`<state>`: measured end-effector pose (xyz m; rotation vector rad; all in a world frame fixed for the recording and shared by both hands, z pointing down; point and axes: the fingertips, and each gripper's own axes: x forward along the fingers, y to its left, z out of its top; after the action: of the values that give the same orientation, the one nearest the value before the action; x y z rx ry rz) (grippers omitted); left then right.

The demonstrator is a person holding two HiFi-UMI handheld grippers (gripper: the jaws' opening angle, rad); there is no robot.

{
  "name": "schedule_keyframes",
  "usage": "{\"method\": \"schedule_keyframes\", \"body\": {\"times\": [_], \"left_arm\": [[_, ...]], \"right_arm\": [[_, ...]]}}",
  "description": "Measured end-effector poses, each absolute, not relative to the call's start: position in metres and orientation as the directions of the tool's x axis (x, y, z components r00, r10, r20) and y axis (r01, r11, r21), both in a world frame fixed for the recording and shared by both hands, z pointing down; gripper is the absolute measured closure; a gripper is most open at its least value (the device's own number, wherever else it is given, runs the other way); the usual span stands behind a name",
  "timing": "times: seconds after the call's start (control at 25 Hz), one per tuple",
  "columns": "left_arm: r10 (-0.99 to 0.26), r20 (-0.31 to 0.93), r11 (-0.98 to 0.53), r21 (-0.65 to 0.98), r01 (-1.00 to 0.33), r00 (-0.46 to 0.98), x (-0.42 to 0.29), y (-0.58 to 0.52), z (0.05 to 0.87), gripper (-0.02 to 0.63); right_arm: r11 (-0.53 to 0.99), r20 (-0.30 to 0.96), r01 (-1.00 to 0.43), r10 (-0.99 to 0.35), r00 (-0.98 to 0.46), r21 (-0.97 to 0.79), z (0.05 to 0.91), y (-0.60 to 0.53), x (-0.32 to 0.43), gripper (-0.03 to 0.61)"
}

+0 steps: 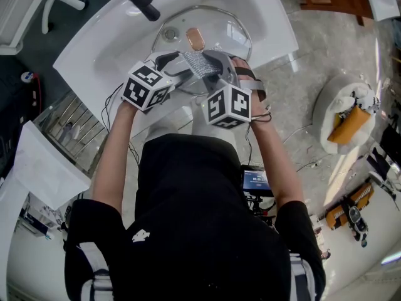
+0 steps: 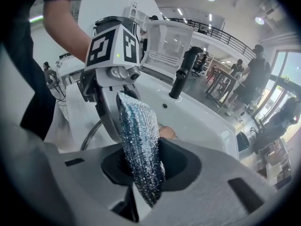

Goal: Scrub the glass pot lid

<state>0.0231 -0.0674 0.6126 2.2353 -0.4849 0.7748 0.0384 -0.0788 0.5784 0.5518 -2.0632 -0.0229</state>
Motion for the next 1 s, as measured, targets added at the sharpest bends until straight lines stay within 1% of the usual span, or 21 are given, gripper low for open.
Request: {"method": "schedule_keyframes", "body": {"times": [0.2,0.52,0.8,1.0], "left_arm": [[-0.114,0.647,-0.684,0.499,-0.532,0.754,0.024,-0.068,0.613,0.341],[-0.120,0.657,-0.683,0.490,-0.542,0.745,0.022,-0.067,0.612,0.341],[-0.173,0.645,-0.673,0.475,-0.567,0.744,0.023,-0.071,0.606,0.344],[-0.172,0.678,-0.709,0.419,-0.567,0.715,0.020,-0.067,0.605,0.345]], "right_arm": [[0.898,0.807,-0.389,-0.379,-0.453,0.203,0.578,-0.077,0.035,0.495],[0.881,0.780,-0.458,-0.368,-0.507,0.119,0.569,-0.079,0.031,0.495],[0.856,0.752,-0.512,-0.381,-0.538,0.067,0.560,-0.082,0.032,0.497],[0.819,0.732,-0.573,-0.410,-0.544,0.032,0.553,-0.086,0.038,0.497]]}}
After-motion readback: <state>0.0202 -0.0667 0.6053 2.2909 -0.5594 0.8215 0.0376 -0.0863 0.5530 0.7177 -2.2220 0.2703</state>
